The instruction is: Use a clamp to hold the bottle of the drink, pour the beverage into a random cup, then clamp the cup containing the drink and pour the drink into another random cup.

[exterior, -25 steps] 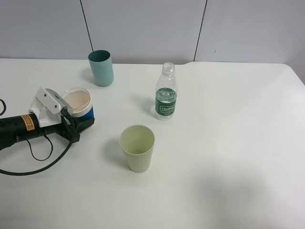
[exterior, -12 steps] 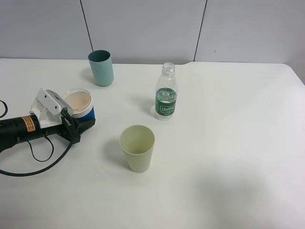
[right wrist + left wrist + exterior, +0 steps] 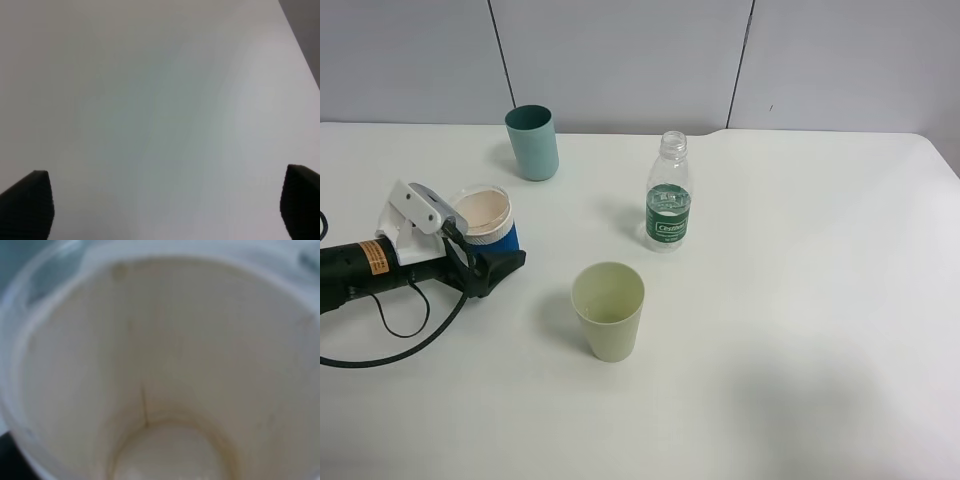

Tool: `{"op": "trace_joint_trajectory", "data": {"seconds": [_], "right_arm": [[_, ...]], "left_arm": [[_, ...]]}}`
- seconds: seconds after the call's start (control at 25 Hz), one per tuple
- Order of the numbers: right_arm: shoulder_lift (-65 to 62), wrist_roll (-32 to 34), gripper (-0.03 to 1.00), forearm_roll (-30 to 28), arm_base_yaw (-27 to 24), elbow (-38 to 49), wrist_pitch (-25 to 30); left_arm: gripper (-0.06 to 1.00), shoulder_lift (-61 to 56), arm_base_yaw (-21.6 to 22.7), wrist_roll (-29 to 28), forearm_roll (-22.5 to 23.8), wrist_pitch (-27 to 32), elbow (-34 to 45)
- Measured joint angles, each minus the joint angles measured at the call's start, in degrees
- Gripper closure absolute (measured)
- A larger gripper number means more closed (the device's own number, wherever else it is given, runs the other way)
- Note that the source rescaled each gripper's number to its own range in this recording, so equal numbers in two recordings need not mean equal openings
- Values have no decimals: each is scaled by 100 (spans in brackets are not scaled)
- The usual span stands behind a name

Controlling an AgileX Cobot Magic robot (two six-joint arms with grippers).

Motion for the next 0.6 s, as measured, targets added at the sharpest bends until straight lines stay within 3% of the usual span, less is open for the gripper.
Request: {"op": "trace_joint_trajectory", "data": {"seconds": [0.24, 0.48, 0.6], "right_arm": [[0, 0, 20, 0, 0, 0, 0], [0, 0, 20, 0, 0, 0, 0], [0, 0, 20, 0, 0, 0, 0]], "left_arm": [[-3, -1211, 0, -7, -433, 0, 604], [-3, -2995, 0, 0, -1243, 13, 1183], [-3, -3907, 0, -114, -1476, 392, 1247]]}}
